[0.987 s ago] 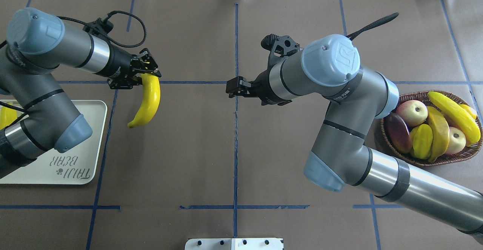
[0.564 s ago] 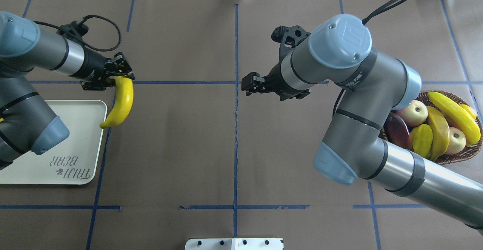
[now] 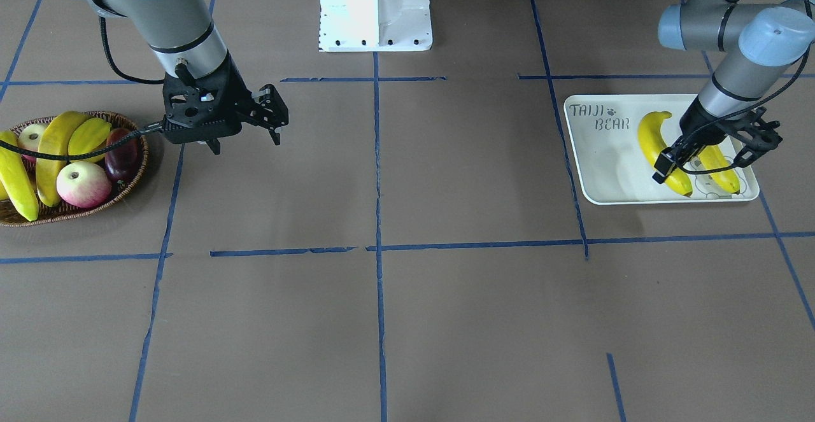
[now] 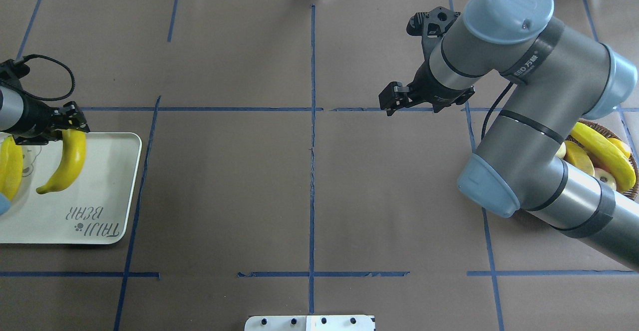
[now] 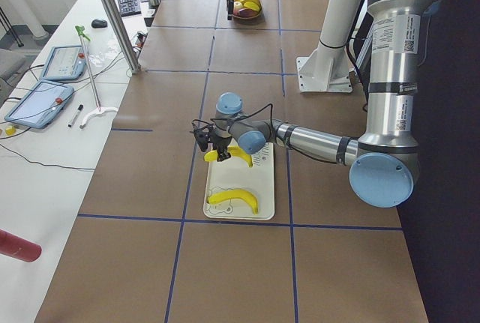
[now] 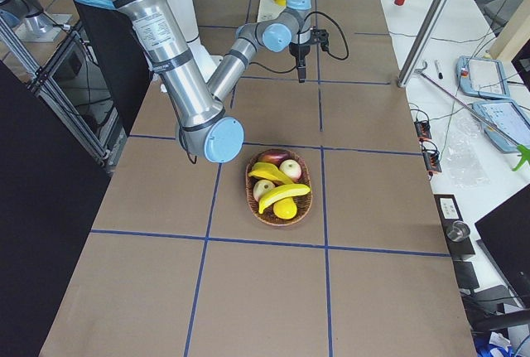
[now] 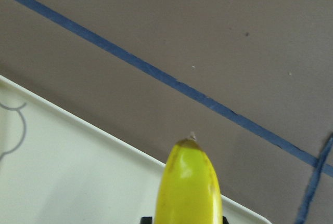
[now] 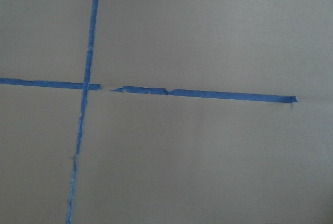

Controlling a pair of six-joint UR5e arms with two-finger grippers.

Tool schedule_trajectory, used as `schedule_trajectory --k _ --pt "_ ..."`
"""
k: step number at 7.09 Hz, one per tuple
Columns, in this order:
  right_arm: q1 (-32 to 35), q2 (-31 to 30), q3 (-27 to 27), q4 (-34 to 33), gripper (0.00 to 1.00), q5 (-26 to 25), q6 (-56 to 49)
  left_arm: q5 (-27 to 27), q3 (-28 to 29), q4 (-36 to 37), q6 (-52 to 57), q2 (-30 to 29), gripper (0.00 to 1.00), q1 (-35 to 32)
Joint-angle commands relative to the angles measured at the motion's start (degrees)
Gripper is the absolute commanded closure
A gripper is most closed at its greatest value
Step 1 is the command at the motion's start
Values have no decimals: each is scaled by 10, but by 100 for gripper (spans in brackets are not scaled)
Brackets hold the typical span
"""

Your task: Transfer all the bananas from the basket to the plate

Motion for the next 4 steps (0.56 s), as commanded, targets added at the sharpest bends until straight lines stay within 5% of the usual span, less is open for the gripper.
schedule_trajectory --k 1,4 --pt "1 -1 0 1 0 2 -3 11 56 -99 31 24 97 1" --pt "0 -2 -1 2 0 2 -3 4 80 -106 54 25 95 3"
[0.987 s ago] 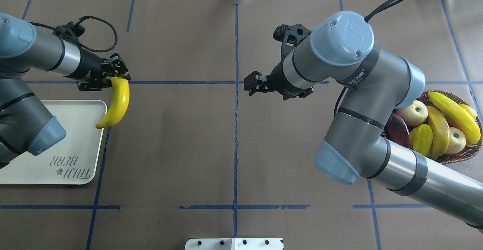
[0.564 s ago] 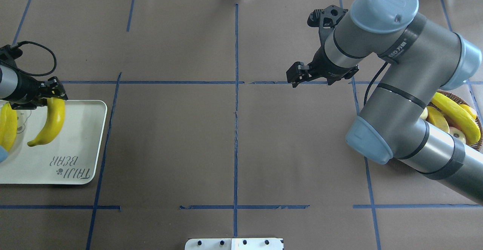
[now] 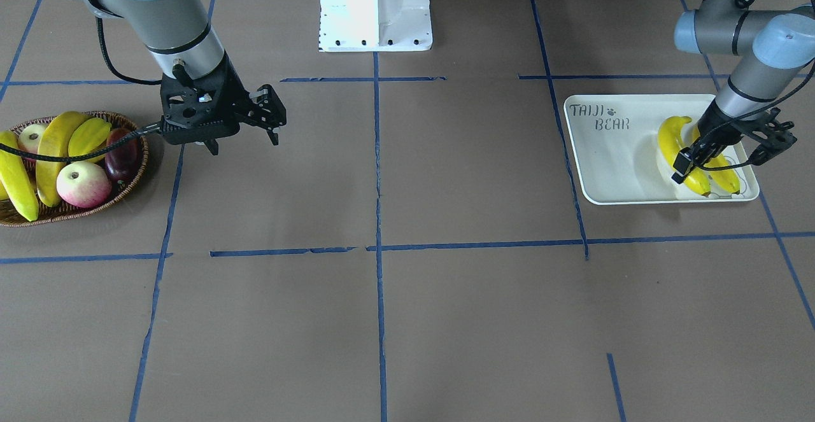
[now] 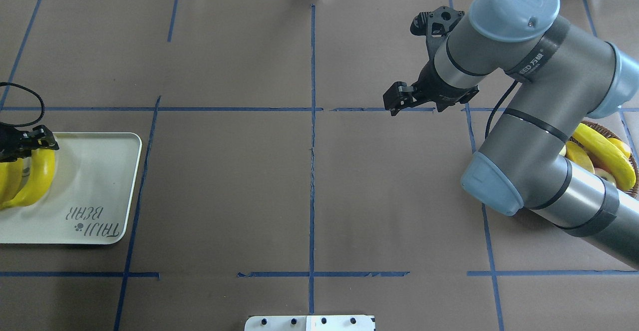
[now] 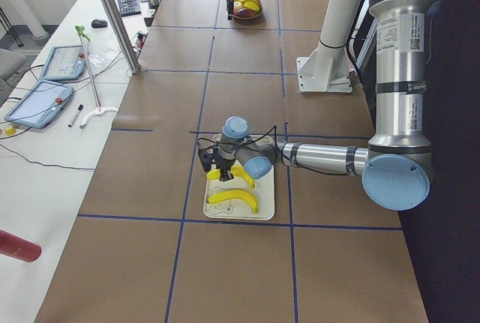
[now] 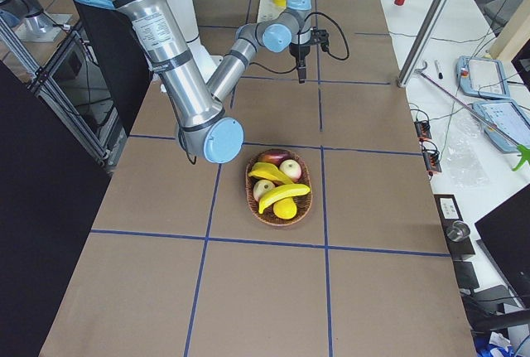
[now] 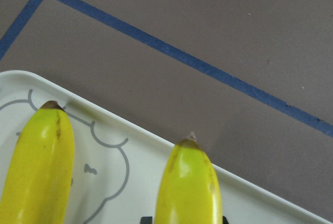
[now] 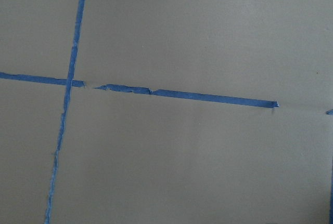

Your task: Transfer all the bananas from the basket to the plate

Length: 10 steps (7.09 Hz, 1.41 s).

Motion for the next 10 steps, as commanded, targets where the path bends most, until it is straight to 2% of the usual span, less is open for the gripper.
schedule_trajectory --k 1,3,5,8,10 --pt "0 -1 -1 1 0 -1 0 -3 11 -3 14 2 91 -1" --pt "-1 -1 -2 2 0 -1 0 -12 15 -2 32 2 56 -1" --pt "-1 0 -2 2 0 -1 0 -20 13 -1 64 2 0 -5" --pt "4 1 -1 1 0 0 0 -110 4 4 66 -2 0 -79" --pt "29 -1 -1 -2 0 26 -19 -138 -22 5 104 -2 0 -77"
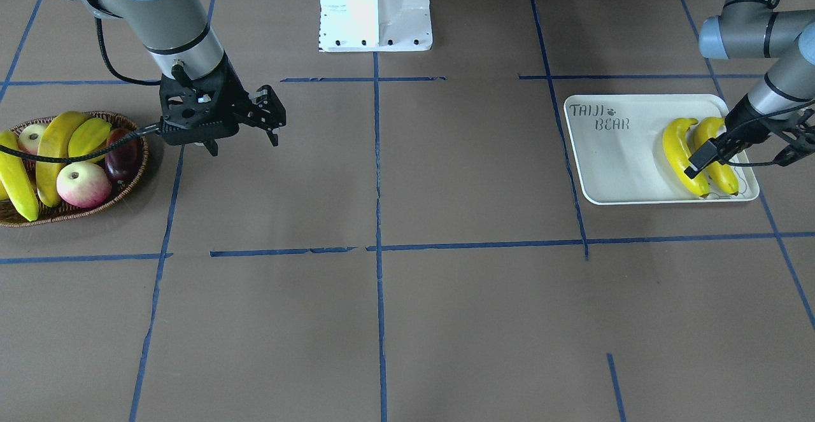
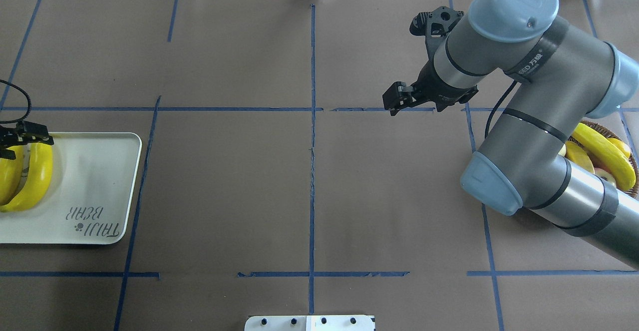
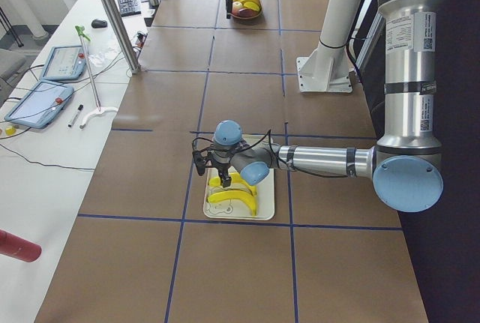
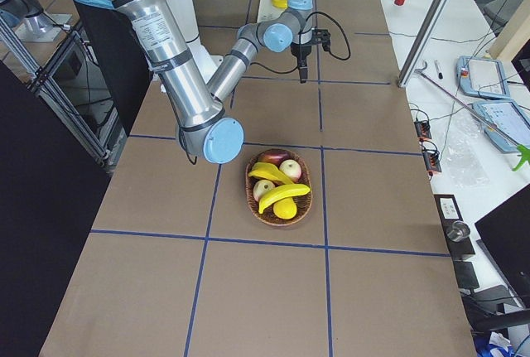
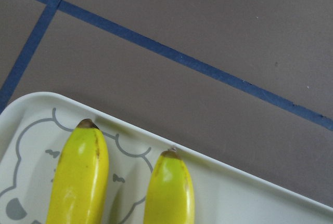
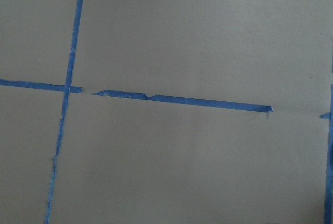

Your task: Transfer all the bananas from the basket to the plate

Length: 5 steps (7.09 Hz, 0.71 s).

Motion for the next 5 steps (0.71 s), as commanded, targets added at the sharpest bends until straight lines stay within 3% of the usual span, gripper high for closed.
schedule_trajectory --k 1,3,5 --pt "37 -18 0 -3 0 38 -62 -25 -41 16 72 -1 0 -10" --pt "89 -73 4 -1 0 77 -168 -67 -95 44 74 -19 0 -8" --pt "118 -147 19 3 0 85 -264 -70 -103 44 73 -38 0 -5"
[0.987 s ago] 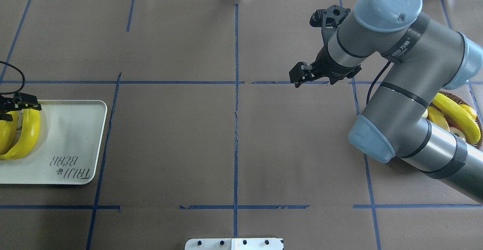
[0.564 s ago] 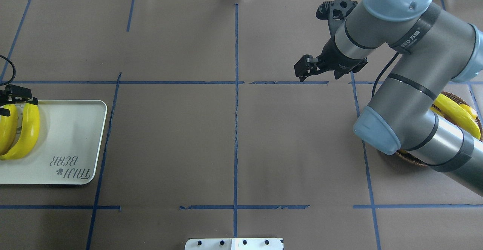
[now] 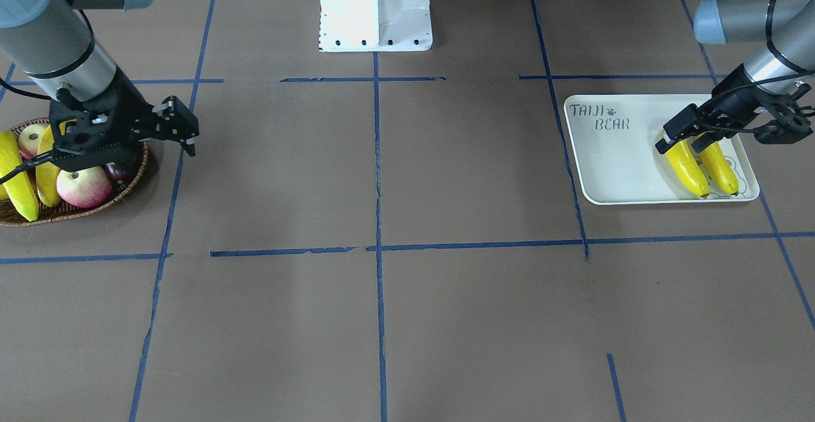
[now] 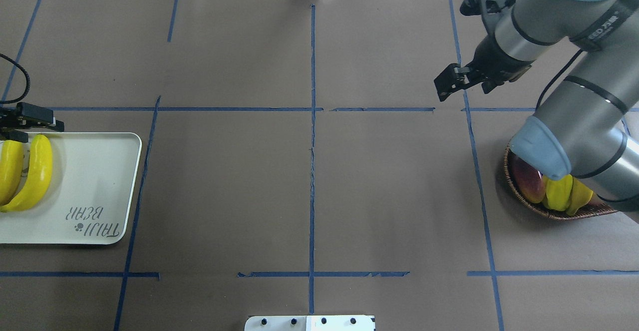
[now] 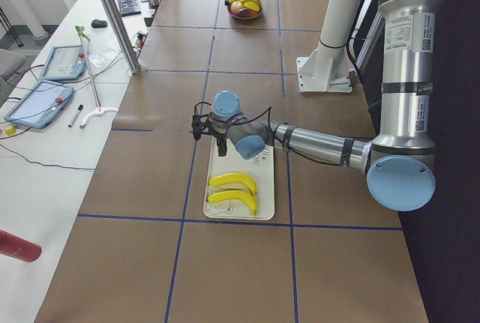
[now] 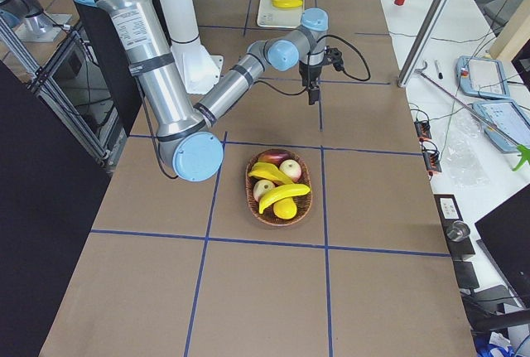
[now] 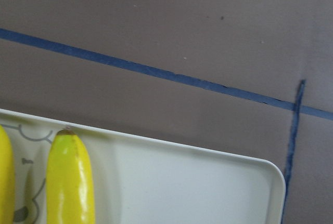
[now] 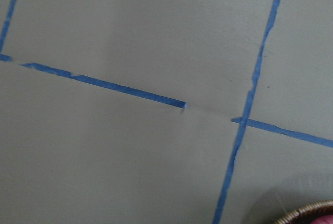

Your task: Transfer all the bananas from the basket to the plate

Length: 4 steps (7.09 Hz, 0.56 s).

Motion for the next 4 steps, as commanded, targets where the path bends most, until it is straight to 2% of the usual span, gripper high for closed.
schedule_trajectory --k 1,3,4 --pt "18 -93 36 3 0 -2 -62 -3 -6 1 -4 -20 0 2" --pt "17 -195 99 3 0 -11 -7 -1 -6 1 -24 -25 0 3" --pt "17 -220 105 15 1 -19 43 -1 -6 1 -25 -25 0 3"
